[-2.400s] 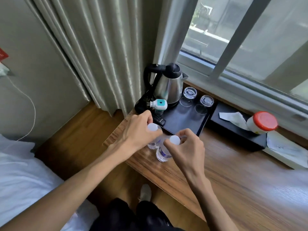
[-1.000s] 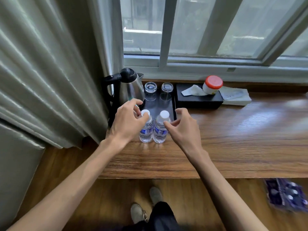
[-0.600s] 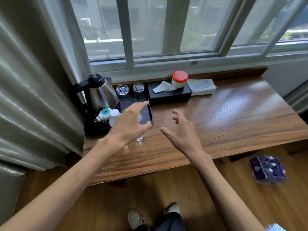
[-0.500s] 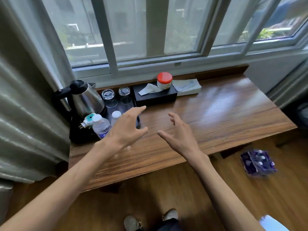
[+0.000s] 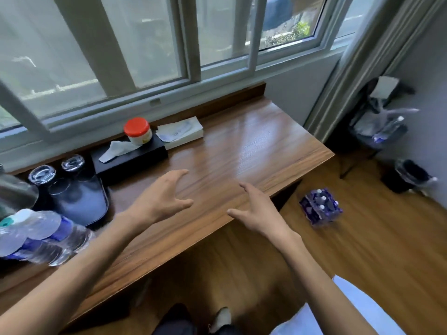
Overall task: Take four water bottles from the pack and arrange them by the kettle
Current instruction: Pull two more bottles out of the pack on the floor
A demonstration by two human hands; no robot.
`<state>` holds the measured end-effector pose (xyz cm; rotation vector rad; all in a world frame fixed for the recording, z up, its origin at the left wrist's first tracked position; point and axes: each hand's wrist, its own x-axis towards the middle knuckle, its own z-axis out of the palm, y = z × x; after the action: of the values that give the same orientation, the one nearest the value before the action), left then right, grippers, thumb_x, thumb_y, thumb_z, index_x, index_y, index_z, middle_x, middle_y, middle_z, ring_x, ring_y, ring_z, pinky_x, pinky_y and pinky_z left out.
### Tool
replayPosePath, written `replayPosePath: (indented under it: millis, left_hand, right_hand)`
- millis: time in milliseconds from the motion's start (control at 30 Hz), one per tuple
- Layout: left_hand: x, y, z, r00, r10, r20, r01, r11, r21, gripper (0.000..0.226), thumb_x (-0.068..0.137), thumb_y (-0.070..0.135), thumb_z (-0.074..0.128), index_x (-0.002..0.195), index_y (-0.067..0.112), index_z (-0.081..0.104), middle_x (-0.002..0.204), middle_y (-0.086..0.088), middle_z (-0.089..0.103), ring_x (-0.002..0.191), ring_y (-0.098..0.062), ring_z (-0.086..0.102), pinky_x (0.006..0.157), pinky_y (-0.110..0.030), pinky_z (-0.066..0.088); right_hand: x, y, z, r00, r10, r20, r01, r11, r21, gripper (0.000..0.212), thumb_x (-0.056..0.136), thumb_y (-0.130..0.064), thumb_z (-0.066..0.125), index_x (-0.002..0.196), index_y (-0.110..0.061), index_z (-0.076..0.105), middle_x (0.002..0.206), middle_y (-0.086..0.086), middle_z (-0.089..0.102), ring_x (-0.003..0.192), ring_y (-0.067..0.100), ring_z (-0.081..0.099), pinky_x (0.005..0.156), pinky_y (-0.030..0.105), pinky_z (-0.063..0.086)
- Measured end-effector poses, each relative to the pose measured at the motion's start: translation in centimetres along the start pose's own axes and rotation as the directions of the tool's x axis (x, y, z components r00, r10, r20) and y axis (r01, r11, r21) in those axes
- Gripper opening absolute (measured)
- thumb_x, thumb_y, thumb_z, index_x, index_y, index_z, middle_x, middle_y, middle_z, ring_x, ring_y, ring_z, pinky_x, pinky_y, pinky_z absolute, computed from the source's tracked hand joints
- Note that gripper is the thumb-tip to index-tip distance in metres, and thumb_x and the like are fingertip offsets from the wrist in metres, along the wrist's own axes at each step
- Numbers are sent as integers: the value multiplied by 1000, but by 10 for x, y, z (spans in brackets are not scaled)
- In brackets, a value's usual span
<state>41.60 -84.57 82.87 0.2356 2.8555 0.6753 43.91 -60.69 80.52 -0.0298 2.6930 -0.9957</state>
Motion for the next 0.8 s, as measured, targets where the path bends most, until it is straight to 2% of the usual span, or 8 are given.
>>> replayPosePath:
  millis: [167, 333, 567, 800]
  left_hand:
    - [48, 56, 26, 992, 103, 75, -106, 994, 33, 84, 82, 37, 74, 151, 16, 32, 154, -5, 39, 141, -19, 38, 116, -37, 34]
    - [105, 108, 50, 969, 180, 167, -191, 980, 49, 83, 83, 38, 73, 151, 16, 31, 154, -6, 39, 140, -21, 39, 114, -37, 35]
    - [199, 174, 82, 920, 270, 283, -295, 954, 48, 80, 84, 40, 71, 150, 17, 32, 154, -6, 39, 139, -22, 40, 115, -39, 37]
    - [295, 243, 120, 872, 313, 376, -367, 927, 79, 79, 84, 44, 70, 149, 17, 34, 154, -4, 39, 139, -21, 39, 114, -39, 38]
  right_hand:
    - [5, 50, -38, 993, 105, -45, -103, 994, 47, 86, 85, -40, 75, 155, -18, 30, 158, 0, 38, 147, 17, 32, 117, 31, 29]
    - [20, 97, -76, 973, 215, -89, -208, 975, 78, 86, 84, -40, 76, 154, -20, 31, 158, 1, 39, 145, 20, 35, 115, 35, 32]
    - [61, 164, -132, 924, 359, -131, -344, 931, 123, 86, 83, -40, 77, 154, -24, 32, 158, 0, 39, 144, 20, 38, 113, 39, 37]
    - [103, 231, -192, 868, 473, -149, -444, 875, 191, 85, 82, -39, 79, 152, -23, 34, 155, 1, 43, 141, 19, 42, 111, 38, 39]
